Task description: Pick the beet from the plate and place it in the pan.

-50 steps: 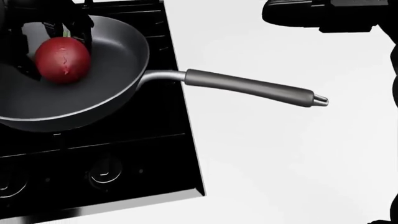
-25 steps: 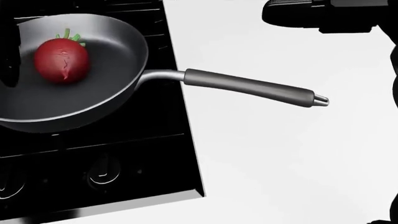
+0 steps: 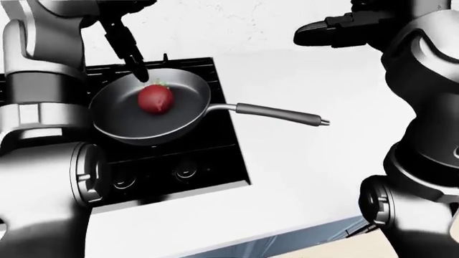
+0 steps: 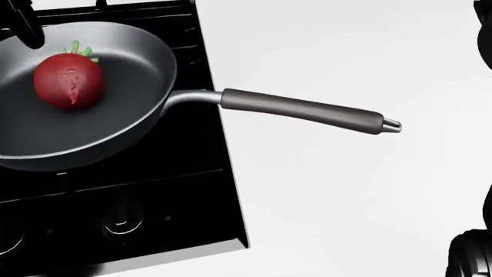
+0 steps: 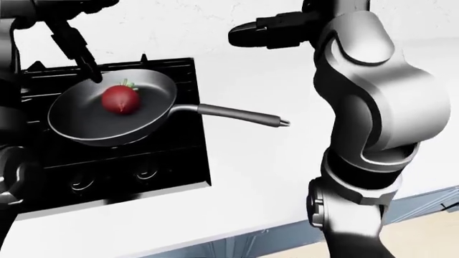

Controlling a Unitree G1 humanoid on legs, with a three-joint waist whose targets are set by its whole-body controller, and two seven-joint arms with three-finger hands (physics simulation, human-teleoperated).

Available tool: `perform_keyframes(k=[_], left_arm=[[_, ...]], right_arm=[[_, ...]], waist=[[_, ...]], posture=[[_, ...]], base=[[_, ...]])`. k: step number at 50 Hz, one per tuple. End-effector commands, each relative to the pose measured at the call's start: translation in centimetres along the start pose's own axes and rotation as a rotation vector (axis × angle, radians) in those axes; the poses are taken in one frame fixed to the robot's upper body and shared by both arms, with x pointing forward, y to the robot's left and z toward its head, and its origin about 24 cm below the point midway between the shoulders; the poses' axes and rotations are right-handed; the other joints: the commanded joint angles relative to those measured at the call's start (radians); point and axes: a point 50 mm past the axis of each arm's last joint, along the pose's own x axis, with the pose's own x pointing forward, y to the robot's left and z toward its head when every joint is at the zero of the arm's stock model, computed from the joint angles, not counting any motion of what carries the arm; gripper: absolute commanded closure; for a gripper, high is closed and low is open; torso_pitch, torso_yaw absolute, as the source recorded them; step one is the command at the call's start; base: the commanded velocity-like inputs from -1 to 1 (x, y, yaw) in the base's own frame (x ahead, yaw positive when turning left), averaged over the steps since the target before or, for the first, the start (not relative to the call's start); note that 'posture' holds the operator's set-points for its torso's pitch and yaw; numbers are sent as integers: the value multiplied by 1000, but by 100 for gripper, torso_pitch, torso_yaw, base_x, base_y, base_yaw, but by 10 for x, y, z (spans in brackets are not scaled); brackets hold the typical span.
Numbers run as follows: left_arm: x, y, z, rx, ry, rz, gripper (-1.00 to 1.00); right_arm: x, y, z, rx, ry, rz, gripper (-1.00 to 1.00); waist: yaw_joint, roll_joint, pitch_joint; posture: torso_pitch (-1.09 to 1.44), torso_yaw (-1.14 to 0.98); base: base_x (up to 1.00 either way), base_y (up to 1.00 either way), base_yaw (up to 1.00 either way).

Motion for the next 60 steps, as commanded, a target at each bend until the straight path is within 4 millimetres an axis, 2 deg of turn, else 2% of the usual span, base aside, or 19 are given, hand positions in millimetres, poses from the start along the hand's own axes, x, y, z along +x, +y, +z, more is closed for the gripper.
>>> perform_keyframes(k=[1, 8, 12, 16, 24, 31, 38, 48, 57, 60], left_arm=[[-17, 23, 10, -74, -31, 145, -100], [-34, 27, 5, -222, 3, 366, -100], [-40, 24, 8, -328, -34, 489, -100], [-47, 16, 3, -399, -28, 595, -100], [-63, 18, 5, -511, -66, 756, -100], [-67, 3, -5, -622, -110, 809, -100], [-75, -1, -8, -693, -155, 861, -100], [-88, 3, -1, -706, -291, 996, -100], [-88, -5, -2, -708, -383, 1047, -100], [-88, -7, -1, -688, -402, 1055, -100]], right_arm=[[1, 0, 21, -2, -79, -3, -100], [15, 5, 34, -9, -75, 20, -100], [20, 8, 39, -13, -80, 28, -100], [24, 16, 37, -22, -86, 42, -100], [26, 23, 42, -62, -106, 67, -100], [28, 24, 45, -61, -140, 86, -100], [28, 23, 51, -72, -205, 100, -100], [22, 25, 51, -135, -303, 86, -100], [21, 22, 51, -138, -393, 61, -100], [20, 20, 56, -137, -426, 51, -100]], waist=[[1, 3, -31], [-5, 9, -25], [-6, 10, -24], [-7, 13, -23], [-9, 17, -23], [-10, 24, -22], [-12, 27, -24], [-14, 29, -22], [-14, 32, -23], [-14, 33, -24]], posture=[[0, 0], [0, 0], [0, 0], [0, 0], [0, 0], [0, 0], [0, 0], [0, 0], [0, 0], [0, 0]], base=[[0, 0, 0], [0, 0, 0], [0, 0, 0], [0, 0, 0], [0, 0, 0], [0, 0, 0], [0, 0, 0], [0, 0, 0], [0, 0, 0], [0, 0, 0]])
